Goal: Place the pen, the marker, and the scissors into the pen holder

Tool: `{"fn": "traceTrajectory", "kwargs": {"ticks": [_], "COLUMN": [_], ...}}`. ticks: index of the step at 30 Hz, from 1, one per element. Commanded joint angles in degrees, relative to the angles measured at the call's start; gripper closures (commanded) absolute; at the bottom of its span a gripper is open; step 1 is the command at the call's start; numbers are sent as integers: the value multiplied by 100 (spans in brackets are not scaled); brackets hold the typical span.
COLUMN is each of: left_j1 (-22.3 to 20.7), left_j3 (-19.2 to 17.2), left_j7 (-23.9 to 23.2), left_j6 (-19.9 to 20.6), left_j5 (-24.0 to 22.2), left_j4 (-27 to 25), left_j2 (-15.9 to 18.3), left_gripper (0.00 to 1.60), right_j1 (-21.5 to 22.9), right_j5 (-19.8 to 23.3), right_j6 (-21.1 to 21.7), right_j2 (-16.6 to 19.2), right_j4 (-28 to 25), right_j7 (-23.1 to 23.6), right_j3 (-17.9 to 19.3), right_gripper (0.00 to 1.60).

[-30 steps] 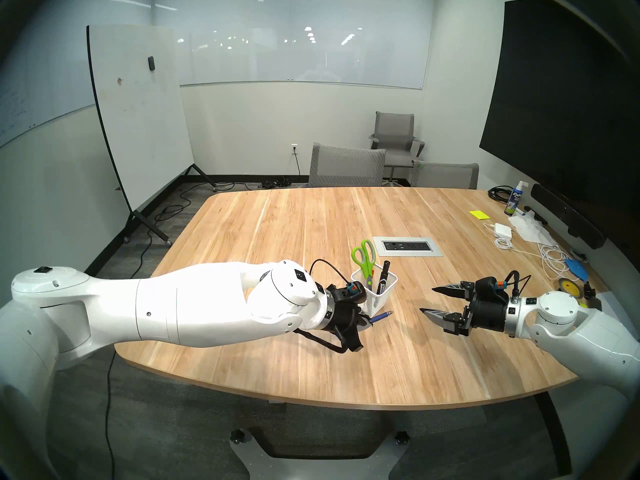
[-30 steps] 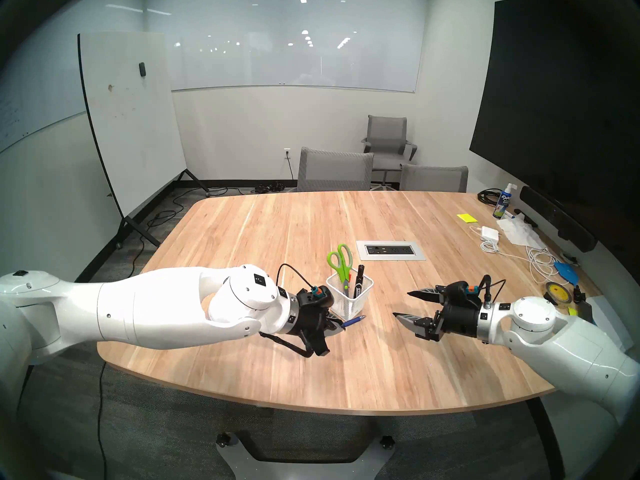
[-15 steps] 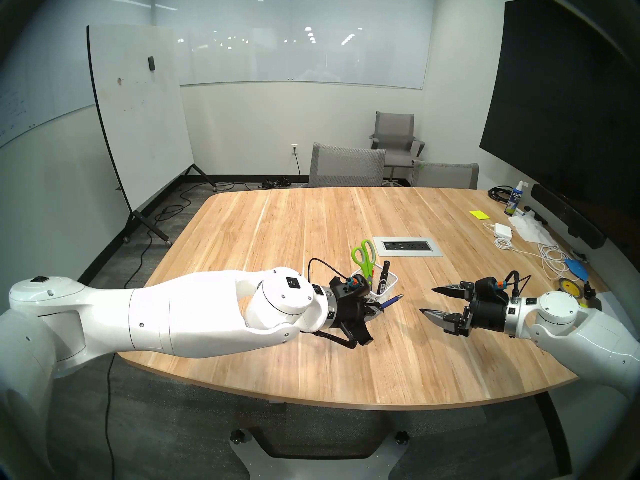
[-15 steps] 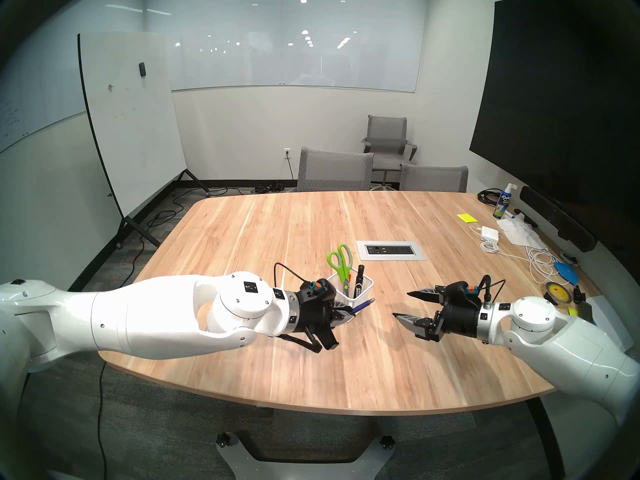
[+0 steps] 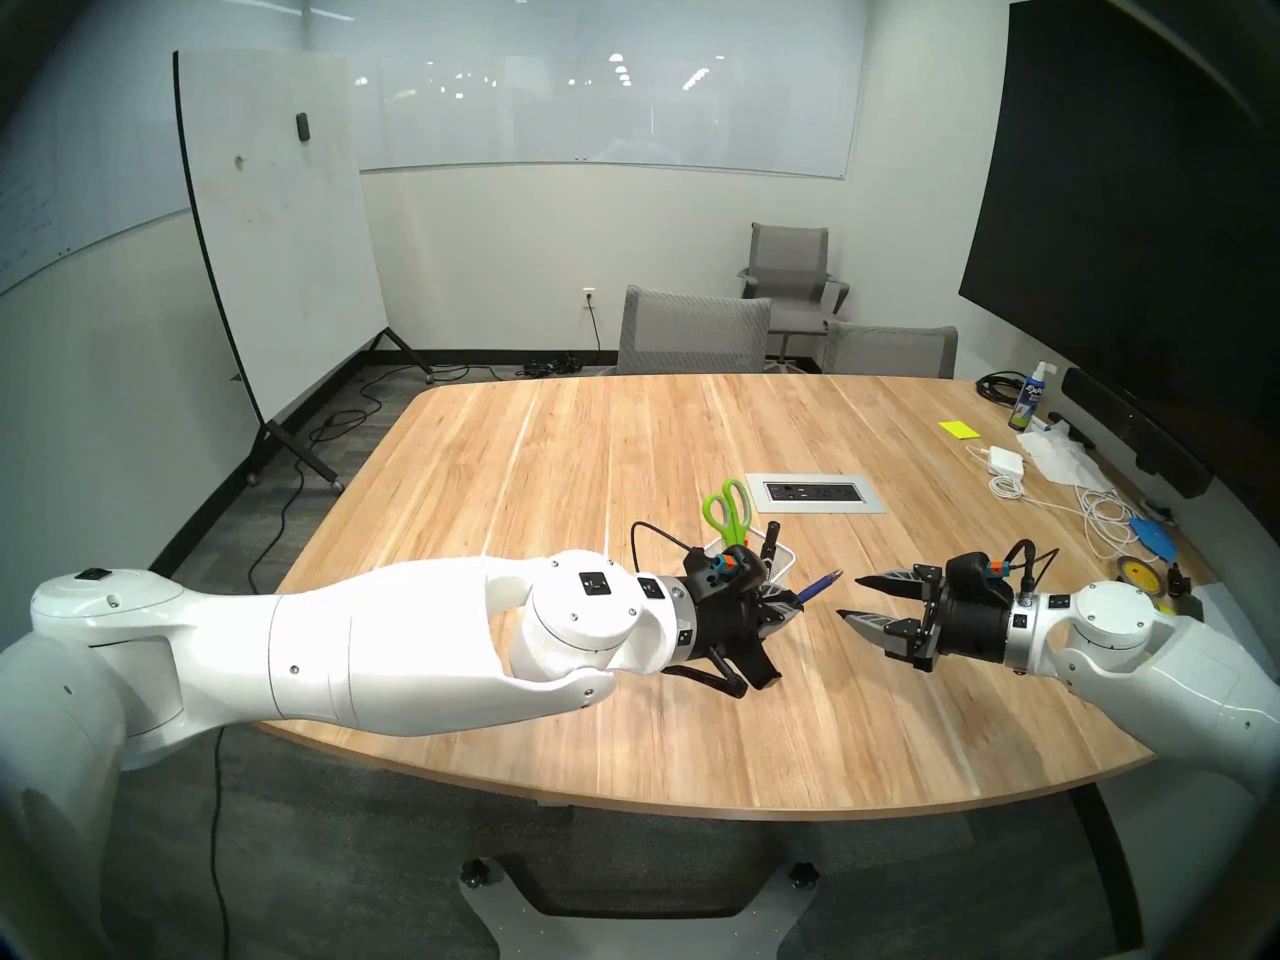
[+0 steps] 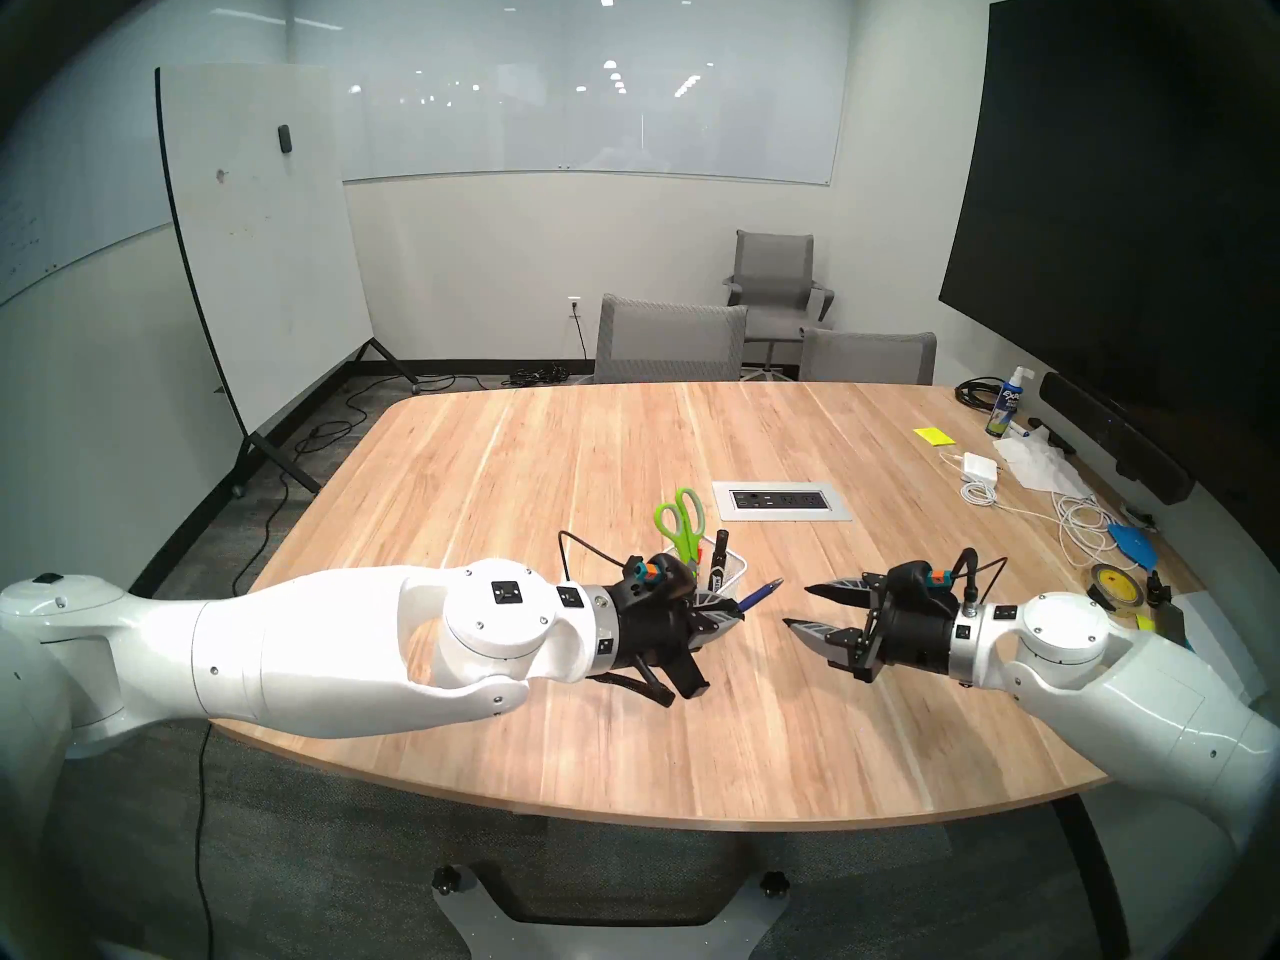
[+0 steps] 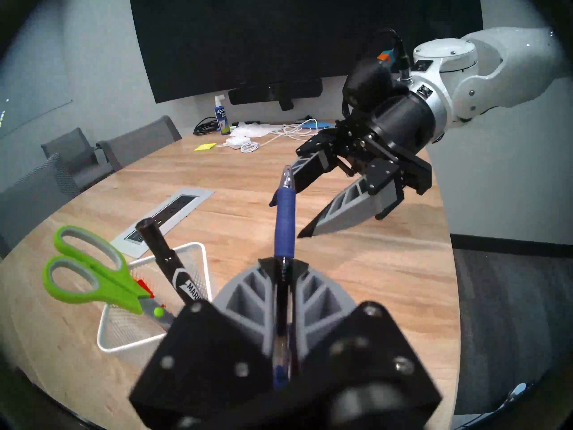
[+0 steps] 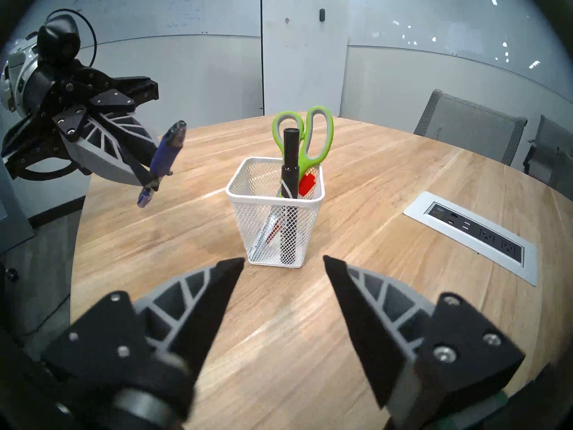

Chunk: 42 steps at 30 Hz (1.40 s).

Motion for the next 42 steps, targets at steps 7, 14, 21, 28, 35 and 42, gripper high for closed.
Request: {"fn": "traceTrajectory", "kwargs": {"ticks": [7,14,21,28,35,42], "left_j1": [98,142,177,202,238,248], "left_j3": [-136,-140,-117,-94,-62,-47], "left_j7": [2,19,-23,-96,-211,-330], "left_j6": [-359,-450,-565,-659,-732,-788], "left_j5": [-40,-29,-40,-36,-60,-78], "left_j4": [155,243,412,535,727,909], "left_j2": [-390,-468,-566,-621,-740,-848], "left_gripper": [160,160,160,160,160,160], "right_j1": [16,-18,-99,-154,-226,-269], "right_j5": [-3,72,158,236,328,370], "right_j6": [-76,-117,-185,-212,-247,-267], "right_j2": [13,62,160,215,304,344], "right_j4": [-268,-388,-532,-628,-750,-812], "right_j7": [-245,-294,-342,-378,-414,-439], "right_j3": [89,122,169,202,257,280], "right_gripper": [160,160,160,160,160,160]}}
